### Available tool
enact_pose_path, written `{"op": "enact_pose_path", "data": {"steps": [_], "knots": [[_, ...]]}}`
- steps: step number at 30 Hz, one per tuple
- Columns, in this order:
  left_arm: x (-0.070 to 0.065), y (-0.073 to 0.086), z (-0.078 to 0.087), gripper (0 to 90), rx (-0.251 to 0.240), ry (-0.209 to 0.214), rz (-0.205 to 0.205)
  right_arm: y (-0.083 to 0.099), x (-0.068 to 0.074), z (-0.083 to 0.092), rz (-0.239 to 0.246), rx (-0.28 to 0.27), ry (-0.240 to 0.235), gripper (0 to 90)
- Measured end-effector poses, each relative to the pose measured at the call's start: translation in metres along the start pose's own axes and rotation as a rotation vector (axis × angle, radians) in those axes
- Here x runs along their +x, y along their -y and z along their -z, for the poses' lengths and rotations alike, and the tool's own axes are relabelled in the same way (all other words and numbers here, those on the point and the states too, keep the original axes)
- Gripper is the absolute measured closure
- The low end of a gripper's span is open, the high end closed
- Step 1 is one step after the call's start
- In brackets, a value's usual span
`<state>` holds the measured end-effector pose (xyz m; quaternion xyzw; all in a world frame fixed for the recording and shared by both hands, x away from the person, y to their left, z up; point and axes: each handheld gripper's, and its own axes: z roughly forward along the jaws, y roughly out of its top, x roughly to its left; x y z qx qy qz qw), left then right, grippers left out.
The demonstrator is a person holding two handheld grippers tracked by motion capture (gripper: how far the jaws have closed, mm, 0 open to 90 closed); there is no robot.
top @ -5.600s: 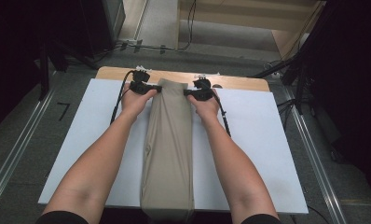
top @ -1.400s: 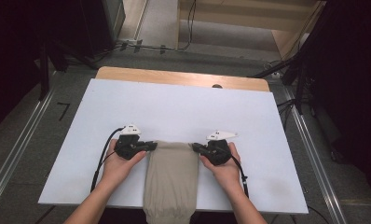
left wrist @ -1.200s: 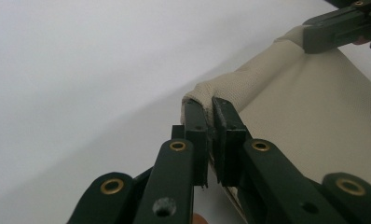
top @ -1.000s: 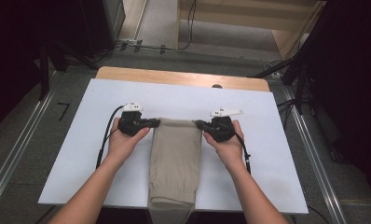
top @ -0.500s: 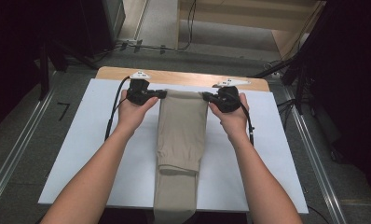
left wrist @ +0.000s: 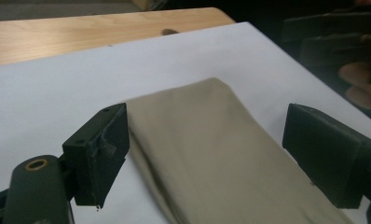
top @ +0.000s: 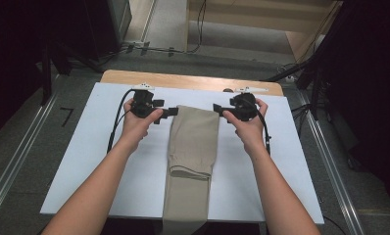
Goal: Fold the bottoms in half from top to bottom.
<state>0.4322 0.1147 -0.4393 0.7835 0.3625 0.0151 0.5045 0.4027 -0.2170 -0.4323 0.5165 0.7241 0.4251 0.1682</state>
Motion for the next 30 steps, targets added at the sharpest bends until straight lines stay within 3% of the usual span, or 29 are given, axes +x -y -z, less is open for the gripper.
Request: {"op": "enact_pose_path", "data": {"steps": [6,10,13,18,21,23,26,27,30], "knots": [[-0.03,0.036,0.014,15.7,0.004,0.052,-0.06,0.042,0.017,0.019,0.037,0.004,-0.062,9.8],[-0.045,0.062,0.022,17.6,0.027,0.067,-0.072,0.067,0.031,0.033,0.051,0.01,-0.128,1.2],[-0.056,0.083,0.025,18.9,0.058,0.07,-0.099,0.087,0.046,0.041,0.1,0.036,-0.181,0.0],[-0.07,0.111,0.03,19.8,0.072,0.086,-0.118,0.116,0.069,0.05,0.128,0.033,-0.228,0.0],[-0.077,0.123,0.03,21.8,0.08,0.082,-0.126,0.129,0.079,0.052,0.133,0.036,-0.236,0.0],[-0.082,0.128,0.029,24.0,0.091,0.062,-0.146,0.137,0.087,0.052,0.157,0.049,-0.216,0.0],[-0.085,0.131,0.026,25.4,0.098,0.039,-0.148,0.148,0.095,0.047,0.172,0.092,-0.214,1.0],[-0.085,0.131,0.025,25.4,0.098,0.041,-0.147,0.151,0.097,0.045,0.17,0.112,-0.208,5.0],[-0.087,0.134,0.021,27.7,0.121,0.0,-0.158,0.158,0.104,0.041,0.215,0.145,-0.174,5.3]]}}
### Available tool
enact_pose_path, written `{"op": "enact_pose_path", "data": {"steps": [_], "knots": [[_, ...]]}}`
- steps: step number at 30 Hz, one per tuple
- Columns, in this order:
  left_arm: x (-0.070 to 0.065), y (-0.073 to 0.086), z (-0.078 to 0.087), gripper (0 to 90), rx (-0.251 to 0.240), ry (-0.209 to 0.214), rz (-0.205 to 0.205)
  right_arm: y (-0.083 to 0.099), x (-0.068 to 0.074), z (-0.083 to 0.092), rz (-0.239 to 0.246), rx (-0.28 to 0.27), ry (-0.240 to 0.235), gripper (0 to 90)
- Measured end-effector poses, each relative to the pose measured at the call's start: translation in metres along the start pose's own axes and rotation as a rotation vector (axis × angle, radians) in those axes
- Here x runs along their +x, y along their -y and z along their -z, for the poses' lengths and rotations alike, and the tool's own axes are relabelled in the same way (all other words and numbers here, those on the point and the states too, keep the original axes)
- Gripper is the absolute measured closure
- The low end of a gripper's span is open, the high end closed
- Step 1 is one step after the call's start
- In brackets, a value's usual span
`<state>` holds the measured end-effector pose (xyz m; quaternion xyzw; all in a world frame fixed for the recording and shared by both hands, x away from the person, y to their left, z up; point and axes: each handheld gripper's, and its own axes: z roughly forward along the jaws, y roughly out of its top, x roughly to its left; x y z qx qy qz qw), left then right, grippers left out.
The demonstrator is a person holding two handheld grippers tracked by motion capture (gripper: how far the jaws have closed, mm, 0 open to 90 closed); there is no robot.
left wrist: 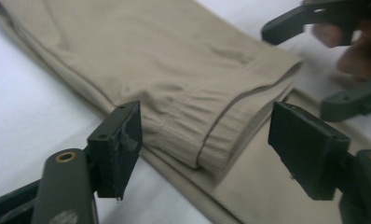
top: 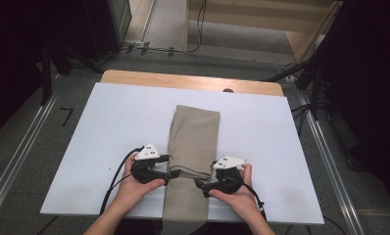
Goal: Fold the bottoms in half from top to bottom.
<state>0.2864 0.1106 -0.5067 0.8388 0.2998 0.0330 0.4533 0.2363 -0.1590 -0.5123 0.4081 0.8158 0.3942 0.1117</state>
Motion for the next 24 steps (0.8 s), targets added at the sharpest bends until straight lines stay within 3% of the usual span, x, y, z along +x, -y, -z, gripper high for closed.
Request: {"op": "enact_pose_path", "data": {"steps": [2,4,7,9,12,15,18,24], "knots": [[-0.0008,-0.001,-0.0005,32.6,0.002,-0.026,-0.004,0.0024,0.0027,-0.0025,0.016,0.011,0.026,6.8],[-0.0002,-0.0013,-0.0007,36.2,0.003,-0.03,0.0,0.0051,0.0034,-0.005,0.03,0.025,0.069,16.9],[-0.0008,-0.0011,-0.0005,46.0,0.003,-0.044,-0.014,0.0061,0.001,-0.0041,0.004,0.01,0.094,29.3],[-0.0003,-0.0011,-0.0005,51.5,0.0,-0.052,-0.012,0.0066,0.0004,-0.0034,0.014,0.006,0.116,34.9],[0.0027,-0.0011,0.0003,59.0,-0.015,-0.03,0.015,0.0082,0.0013,-0.0017,0.02,-0.022,0.113,47.6],[0.0036,-0.0002,0.0009,64.5,-0.015,-0.017,0.018,0.0093,-0.0005,-0.0016,0.015,-0.039,0.108,53.5],[0.0023,0.0004,0.0004,68.3,-0.005,-0.021,0.008,0.009,-0.0008,-0.0027,-0.007,-0.028,0.114,60.4],[-0.0035,0.0024,-0.0006,83.9,-0.012,-0.038,-0.039,0.0093,0.0029,-0.0033,0.02,-0.026,0.144,71.2]]}}
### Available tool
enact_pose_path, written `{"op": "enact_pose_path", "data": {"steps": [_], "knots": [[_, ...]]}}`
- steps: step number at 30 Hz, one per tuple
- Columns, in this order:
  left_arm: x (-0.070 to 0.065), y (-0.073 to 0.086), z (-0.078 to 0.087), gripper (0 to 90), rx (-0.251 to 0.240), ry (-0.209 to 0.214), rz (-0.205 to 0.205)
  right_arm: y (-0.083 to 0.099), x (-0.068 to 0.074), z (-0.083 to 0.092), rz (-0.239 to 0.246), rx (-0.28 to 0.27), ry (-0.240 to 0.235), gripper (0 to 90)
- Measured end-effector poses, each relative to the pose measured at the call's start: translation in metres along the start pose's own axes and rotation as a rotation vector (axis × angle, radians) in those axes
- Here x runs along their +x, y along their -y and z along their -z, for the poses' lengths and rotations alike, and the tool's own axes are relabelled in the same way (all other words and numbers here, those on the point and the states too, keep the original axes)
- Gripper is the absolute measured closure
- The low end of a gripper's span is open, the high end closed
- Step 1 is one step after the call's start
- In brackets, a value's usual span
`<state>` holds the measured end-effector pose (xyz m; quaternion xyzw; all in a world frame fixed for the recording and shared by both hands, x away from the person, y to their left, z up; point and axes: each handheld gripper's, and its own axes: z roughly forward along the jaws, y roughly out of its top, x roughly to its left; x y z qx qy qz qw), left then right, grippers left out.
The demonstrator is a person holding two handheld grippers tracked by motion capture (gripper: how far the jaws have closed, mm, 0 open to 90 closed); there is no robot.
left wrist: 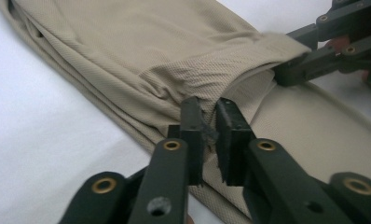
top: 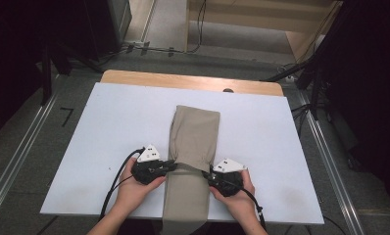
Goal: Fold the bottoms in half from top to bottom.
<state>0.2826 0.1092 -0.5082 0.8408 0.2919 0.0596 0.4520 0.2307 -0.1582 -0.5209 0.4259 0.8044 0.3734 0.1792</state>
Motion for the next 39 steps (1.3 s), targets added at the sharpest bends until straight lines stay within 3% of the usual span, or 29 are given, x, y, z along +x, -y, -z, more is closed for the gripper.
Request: {"op": "enact_pose_path", "data": {"steps": [8,14,27,39], "knots": [[-0.01,-0.001,0.006,84.9,-0.022,-0.018,-0.042,0.002,0.0,0.006,-0.025,-0.04,-0.016,79.9],[-0.015,0.006,0.019,84.7,-0.049,0.03,-0.023,0.001,0.006,0.018,-0.015,-0.075,-0.048,79.9],[-0.05,0.026,0.048,84.5,-0.045,0.078,-0.027,0.02,0.033,0.052,-0.028,-0.072,-0.121,79.7],[-0.083,0.045,0.081,84.4,-0.036,0.122,-0.058,0.04,0.066,0.08,0.02,-0.063,-0.167,79.4]]}}
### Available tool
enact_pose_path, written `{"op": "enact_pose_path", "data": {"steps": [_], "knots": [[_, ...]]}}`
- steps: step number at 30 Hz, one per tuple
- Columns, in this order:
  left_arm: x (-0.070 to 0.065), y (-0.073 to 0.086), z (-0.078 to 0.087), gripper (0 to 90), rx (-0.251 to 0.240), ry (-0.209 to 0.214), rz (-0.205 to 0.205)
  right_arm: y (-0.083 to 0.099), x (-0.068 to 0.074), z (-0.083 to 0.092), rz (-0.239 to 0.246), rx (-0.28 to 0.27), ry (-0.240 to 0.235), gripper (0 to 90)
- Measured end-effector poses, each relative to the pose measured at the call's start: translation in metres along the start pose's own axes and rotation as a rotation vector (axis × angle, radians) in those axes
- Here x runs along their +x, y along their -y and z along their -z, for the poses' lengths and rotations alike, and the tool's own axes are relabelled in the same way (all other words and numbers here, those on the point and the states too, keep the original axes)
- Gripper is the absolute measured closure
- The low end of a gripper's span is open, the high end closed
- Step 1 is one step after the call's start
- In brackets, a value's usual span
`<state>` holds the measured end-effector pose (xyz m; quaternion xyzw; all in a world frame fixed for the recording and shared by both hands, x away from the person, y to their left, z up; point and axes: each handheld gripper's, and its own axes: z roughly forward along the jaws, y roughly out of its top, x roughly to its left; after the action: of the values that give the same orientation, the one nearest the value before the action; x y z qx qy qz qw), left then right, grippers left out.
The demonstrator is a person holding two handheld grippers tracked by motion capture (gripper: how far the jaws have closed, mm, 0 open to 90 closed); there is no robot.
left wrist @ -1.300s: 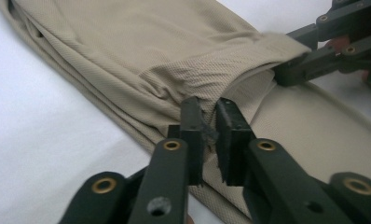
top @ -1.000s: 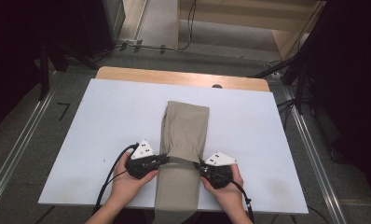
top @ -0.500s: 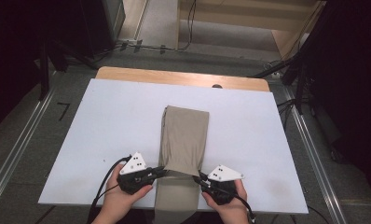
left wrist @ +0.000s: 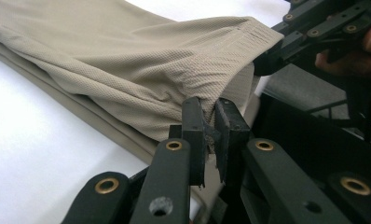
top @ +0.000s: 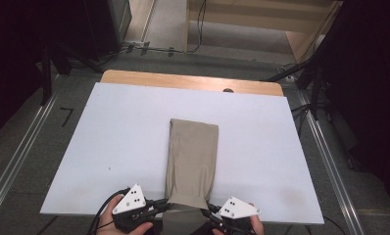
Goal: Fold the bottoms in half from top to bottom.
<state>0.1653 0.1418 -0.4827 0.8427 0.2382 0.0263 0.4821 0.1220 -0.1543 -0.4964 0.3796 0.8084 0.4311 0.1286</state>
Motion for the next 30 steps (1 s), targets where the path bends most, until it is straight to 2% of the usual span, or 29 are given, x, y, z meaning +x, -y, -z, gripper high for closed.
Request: {"op": "enact_pose_path", "data": {"steps": [2,3,4,5,6,7,9,10,12,13,14,15,18,20,23,25,27,30], "knots": [[-0.003,0.001,0.003,84.3,0.002,0.006,0.001,0.002,0.004,0.004,-0.007,0.008,-0.014,78.4],[-0.005,0.001,0.005,83.2,0.005,0.022,0.01,0.003,0.006,0.005,-0.011,0.009,-0.029,76.2],[-0.005,0.002,0.006,79.6,0.013,0.037,0.018,0.005,0.007,0.007,-0.015,0.01,-0.046,70.2],[-0.006,0.003,0.007,73.6,0.008,0.053,0.027,0.006,0.009,0.009,-0.015,0.012,-0.054,60.5],[-0.007,0.003,0.009,65.0,-0.006,0.057,0.031,0.008,0.01,0.01,-0.015,0.016,-0.061,47.2],[-0.008,0.003,0.011,55.2,-0.018,0.053,0.034,0.01,0.011,0.012,-0.023,0.022,-0.073,38.8],[-0.008,0.001,0.013,36.0,-0.018,0.051,0.028,0.011,0.01,0.017,-0.014,0.021,-0.09,28.5],[-0.007,-0.001,0.013,29.6,-0.016,0.059,0.024,0.009,0.008,0.02,-0.006,0.017,-0.09,22.9],[-0.004,-0.004,0.013,26.4,-0.022,0.078,0.015,0.003,0.002,0.026,0.011,0.004,-0.087,15.7],[-0.001,-0.007,0.013,23.1,-0.029,0.089,0.013,-0.001,-0.002,0.029,0.005,-0.008,-0.082,14.4],[0.001,-0.01,0.013,16.0,-0.035,0.086,0.014,-0.006,-0.007,0.031,-0.003,-0.027,-0.077,13.3],[0.004,-0.014,0.012,14.1,-0.041,0.089,0.007,-0.01,-0.012,0.032,-0.017,-0.046,-0.076,12.4],[0.017,-0.025,0.01,11.5,-0.071,0.1,0.013,-0.024,-0.024,0.035,-0.04,-0.085,-0.08,12.3],[0.026,-0.031,0.008,10.7,-0.072,0.107,0.005,-0.032,-0.032,0.033,-0.036,-0.085,-0.055,12.3],[0.039,-0.042,0.0,10.7,-0.054,0.077,-0.02,-0.043,-0.049,0.026,-0.041,-0.093,-0.037,11.1],[0.05,-0.049,-0.004,10.6,-0.068,0.091,-0.014,-0.051,-0.061,0.021,-0.06,-0.097,-0.038,9.1],[0.062,-0.055,-0.009,9.5,-0.075,0.087,-0.007,-0.059,-0.074,0.016,-0.083,-0.115,-0.05,9.1],[0.084,-0.064,-0.018,7.3,-0.09,0.091,0.016,-0.072,-0.092,0.008,-0.085,-0.128,-0.041,8.3]]}}
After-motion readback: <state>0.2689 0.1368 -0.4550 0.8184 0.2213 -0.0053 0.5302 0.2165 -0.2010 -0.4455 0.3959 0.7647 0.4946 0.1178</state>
